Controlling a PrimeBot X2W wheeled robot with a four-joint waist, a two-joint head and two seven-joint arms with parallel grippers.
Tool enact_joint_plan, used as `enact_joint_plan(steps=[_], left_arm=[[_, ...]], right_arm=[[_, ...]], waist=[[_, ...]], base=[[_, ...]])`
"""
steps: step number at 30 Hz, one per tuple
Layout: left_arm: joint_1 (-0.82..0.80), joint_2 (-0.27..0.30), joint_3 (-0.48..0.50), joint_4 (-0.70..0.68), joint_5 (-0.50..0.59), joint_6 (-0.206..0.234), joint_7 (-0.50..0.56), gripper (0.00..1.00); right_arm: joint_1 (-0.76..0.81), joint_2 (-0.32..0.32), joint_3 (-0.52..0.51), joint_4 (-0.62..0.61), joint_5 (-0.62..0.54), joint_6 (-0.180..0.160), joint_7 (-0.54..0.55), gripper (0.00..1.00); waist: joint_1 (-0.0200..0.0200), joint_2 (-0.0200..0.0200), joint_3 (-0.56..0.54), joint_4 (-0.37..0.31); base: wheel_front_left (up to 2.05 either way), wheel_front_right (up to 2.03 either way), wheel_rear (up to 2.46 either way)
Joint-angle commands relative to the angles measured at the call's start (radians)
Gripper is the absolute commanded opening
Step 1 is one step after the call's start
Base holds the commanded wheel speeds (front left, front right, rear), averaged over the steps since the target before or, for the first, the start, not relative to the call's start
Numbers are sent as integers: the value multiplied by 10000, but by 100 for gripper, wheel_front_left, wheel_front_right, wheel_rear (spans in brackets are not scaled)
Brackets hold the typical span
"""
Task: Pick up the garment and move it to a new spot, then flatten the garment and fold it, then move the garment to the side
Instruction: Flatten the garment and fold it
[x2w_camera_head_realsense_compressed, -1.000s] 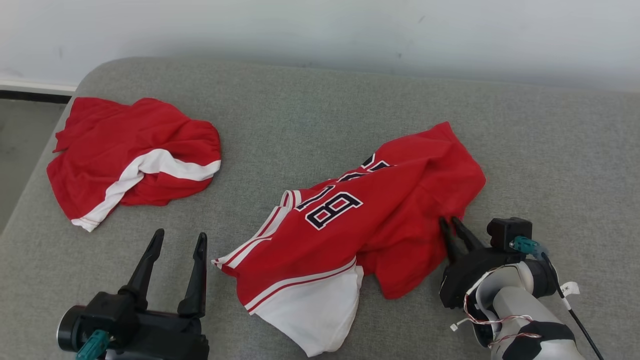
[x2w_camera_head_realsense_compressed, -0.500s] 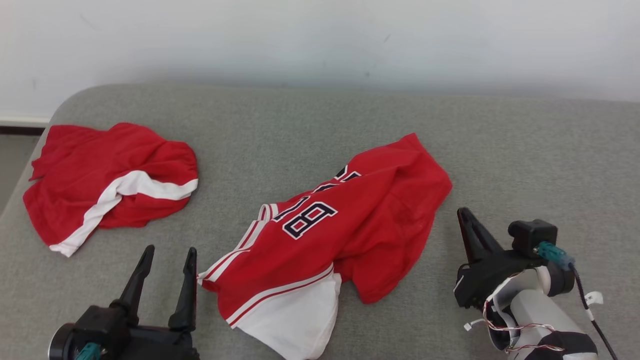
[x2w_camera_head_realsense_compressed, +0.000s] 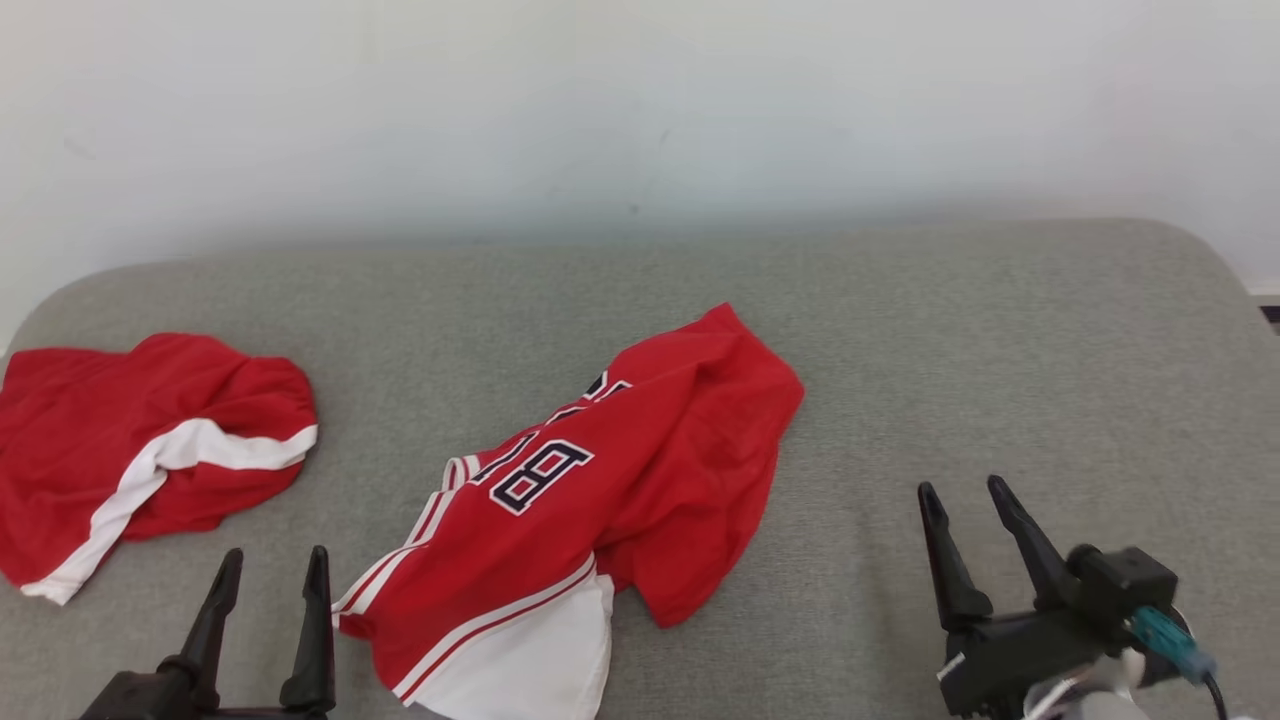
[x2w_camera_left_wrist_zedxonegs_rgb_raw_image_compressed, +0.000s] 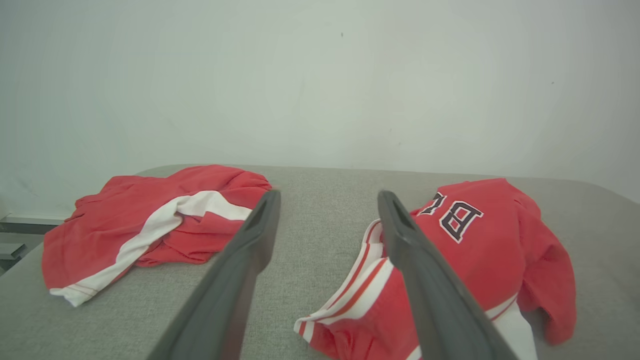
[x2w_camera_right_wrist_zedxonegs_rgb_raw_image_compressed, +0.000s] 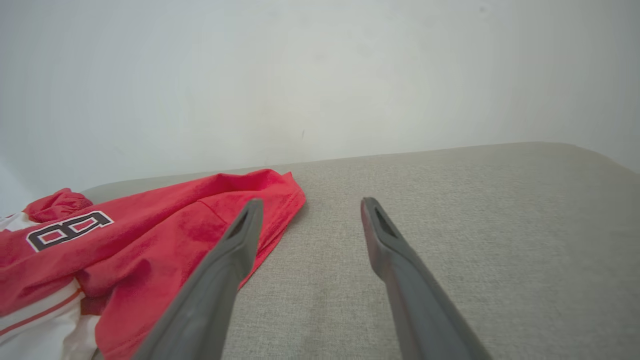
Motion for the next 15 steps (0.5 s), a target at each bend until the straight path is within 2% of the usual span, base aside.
enact_joint_plan(steps=[1,7,15], left_arm=[[106,-16,83,-57,51,19,-12,100],[170,-48,291,-98,144,17,-12,100],[287,-87,408,-20,238,15,-12,100]], right_arm=[[296,-7,-130,-288,-132,-22,-10,100],[1297,65,-414,-1631,-490,-22,-9,100],[2107,200,-376,-2438,-821,-22,-9,100]], waist=[[2,0,-174,-266],[2,0,-194,-497],[2,0,-235,-550]], base=[[0,0,0],[0,0,0],[0,0,0]])
